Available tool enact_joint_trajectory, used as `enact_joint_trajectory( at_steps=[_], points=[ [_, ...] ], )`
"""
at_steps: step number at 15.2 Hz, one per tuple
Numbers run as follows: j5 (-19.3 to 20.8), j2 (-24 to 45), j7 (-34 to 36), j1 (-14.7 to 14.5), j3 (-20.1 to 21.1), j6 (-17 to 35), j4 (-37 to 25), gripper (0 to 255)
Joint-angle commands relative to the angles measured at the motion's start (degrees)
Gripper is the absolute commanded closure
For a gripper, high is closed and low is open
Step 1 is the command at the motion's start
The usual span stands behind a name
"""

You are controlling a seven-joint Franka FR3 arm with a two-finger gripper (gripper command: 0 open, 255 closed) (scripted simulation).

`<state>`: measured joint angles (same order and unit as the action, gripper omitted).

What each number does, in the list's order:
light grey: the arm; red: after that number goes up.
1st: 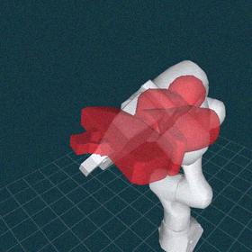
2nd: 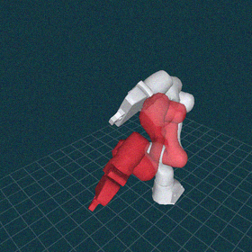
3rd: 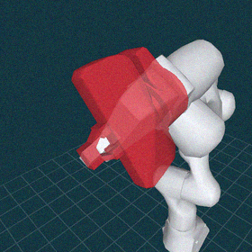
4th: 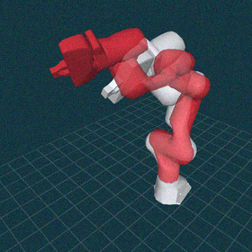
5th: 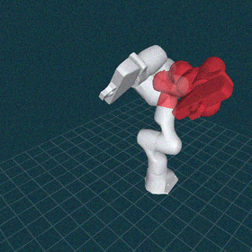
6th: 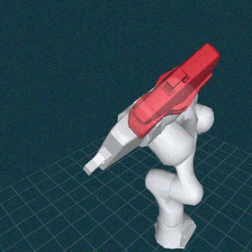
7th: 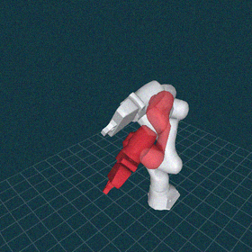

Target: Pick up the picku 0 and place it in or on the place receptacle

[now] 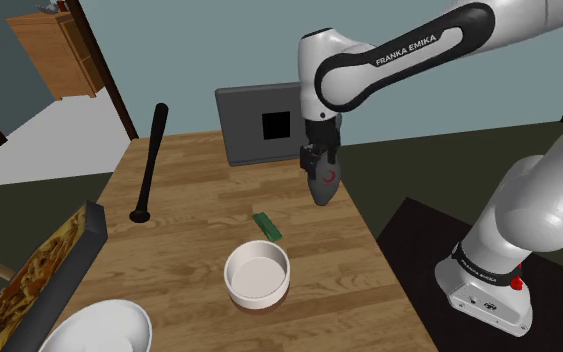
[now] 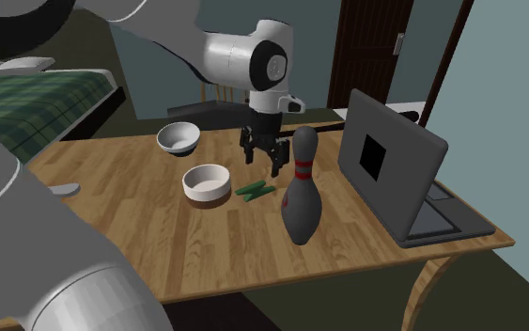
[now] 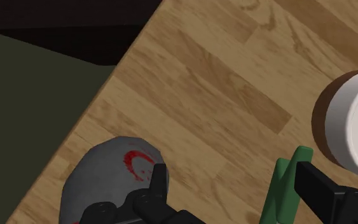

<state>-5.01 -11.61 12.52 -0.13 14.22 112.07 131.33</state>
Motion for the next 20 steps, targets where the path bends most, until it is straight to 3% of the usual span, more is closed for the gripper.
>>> enact_joint_trajectory(
  at_steps=[1,10,18,20],
  points=[
    [0.65,4.89,2.64,-0.19,1.06,1.77,-3.29,0],
    [5.82,25.42,12.63,-2.41,2.42,6.81,-19.03,0],
    [9.85,44.17,19.12,-6.60,0.77,5.82,-39.14,0],
    [9.91,44.54,19.17,-6.69,0.67,6.45,-38.89,0]
  ],
)
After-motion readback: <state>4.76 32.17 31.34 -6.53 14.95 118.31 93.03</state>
